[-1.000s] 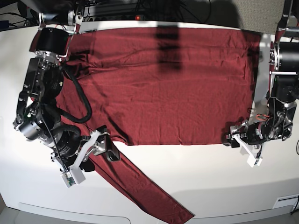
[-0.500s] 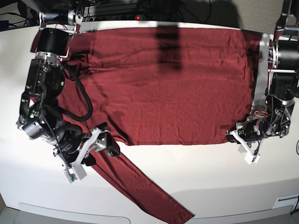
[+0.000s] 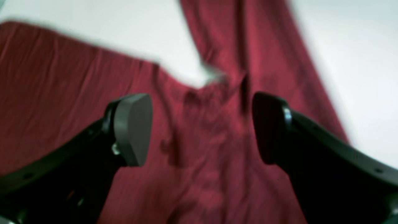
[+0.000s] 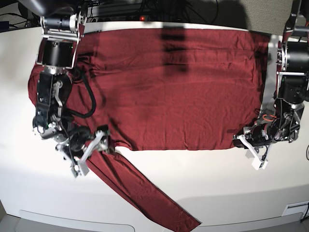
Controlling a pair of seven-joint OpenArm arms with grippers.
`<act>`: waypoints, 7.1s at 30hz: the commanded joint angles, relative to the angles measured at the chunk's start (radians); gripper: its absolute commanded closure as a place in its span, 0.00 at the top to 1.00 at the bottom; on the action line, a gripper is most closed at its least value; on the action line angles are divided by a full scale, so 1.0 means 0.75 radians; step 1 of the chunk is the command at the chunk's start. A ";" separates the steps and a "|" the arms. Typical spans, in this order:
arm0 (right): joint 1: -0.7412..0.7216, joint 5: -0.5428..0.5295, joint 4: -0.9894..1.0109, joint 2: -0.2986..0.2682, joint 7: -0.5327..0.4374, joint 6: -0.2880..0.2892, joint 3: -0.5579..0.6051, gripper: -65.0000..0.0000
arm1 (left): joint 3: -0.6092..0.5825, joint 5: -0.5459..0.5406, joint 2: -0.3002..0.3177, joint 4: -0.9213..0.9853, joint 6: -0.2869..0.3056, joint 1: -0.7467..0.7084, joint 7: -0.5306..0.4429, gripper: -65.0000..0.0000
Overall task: Fold the T-shirt properly
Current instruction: 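Grasp the shirt's side edge with both grippers, then fold the side edge over the shirt body with both grippers, then lay the folded strip down and open the right gripper, then move the right gripper toward the loose sleeve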
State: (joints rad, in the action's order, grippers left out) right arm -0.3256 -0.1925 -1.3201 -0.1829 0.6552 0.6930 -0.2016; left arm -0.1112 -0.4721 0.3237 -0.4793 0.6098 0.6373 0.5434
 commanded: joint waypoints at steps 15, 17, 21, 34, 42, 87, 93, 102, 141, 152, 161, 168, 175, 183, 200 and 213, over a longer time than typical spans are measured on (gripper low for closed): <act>-0.352 0.258 0.688 -0.011 -0.299 -0.129 0.272 0.72 | 0.001 -0.011 0.012 -0.014 0.011 0.037 -0.028 0.00; -0.356 0.258 0.722 -0.011 -0.307 -0.134 0.282 0.72 | 0.001 -0.011 0.012 -0.014 0.011 0.037 -0.028 0.00; -0.338 0.272 0.731 -0.011 -0.313 -0.133 0.282 0.72 | 0.001 -0.011 0.012 -0.014 0.011 0.037 -0.029 0.00; -0.278 0.292 0.731 -0.011 -0.272 -0.143 0.282 0.48 | 0.001 -0.011 0.012 -0.014 0.011 0.037 -0.029 0.00; -0.286 0.276 0.722 -0.014 -0.240 -0.145 0.282 0.10 | 0.001 -0.010 0.013 -0.014 0.011 0.038 -0.050 0.00; 0.304 0.102 -0.423 -0.222 0.062 -0.057 0.280 0.00 | 0.001 -0.199 0.346 -1.256 -0.081 -0.637 0.294 0.00; 0.422 0.101 -0.581 -0.222 0.104 -0.057 0.278 0.00 | 0.001 -0.182 0.383 -1.441 -0.097 -0.785 0.343 0.00; 0.560 0.107 -0.744 -0.276 0.169 -0.057 0.278 0.00 | 0.075 -0.126 0.411 -1.644 -0.146 -0.947 0.396 0.00; 0.608 -0.108 -0.828 -0.310 0.498 -0.058 0.278 0.59 | 0.105 -0.104 0.411 -1.749 -0.145 -1.120 0.512 0.36; 0.608 -0.097 -0.828 -0.310 0.460 -0.058 0.278 0.60 | 0.105 -0.064 0.411 -1.749 -0.145 -1.120 0.562 0.37; 0.607 -0.098 -0.828 -0.309 0.383 -0.059 0.278 0.60 | 0.105 0.119 0.411 -1.749 -0.145 -1.120 0.512 0.37; 0.581 -0.100 -0.828 -0.309 0.318 -0.060 0.278 0.60 | 0.105 0.170 0.411 -1.749 -0.146 -1.118 0.500 0.37; 0.484 -0.109 -0.828 -0.301 0.281 -0.061 0.278 0.60 | 0.105 0.295 0.411 -1.749 -0.146 -1.118 0.630 0.37; 0.329 -0.161 -0.732 -0.204 0.058 -0.183 0.278 0.60 | 0.105 0.363 0.412 -1.749 -0.151 -1.108 0.293 0.37; -0.546 0.297 0.927 0.216 -0.435 -0.576 0.278 0.60 | 0.105 0.426 0.411 -1.749 -0.390 -0.823 0.052 0.37; -0.407 0.288 1.068 0.235 -0.393 -0.601 0.278 0.60 | 0.105 0.408 0.411 -1.749 -0.390 -0.824 0.101 0.37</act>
State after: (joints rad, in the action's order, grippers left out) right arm -0.6147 0.0341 -0.5186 -0.0105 0.3115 0.2211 0.0071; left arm -0.0418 -0.1661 0.6151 -1.7741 0.3241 0.0021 0.6361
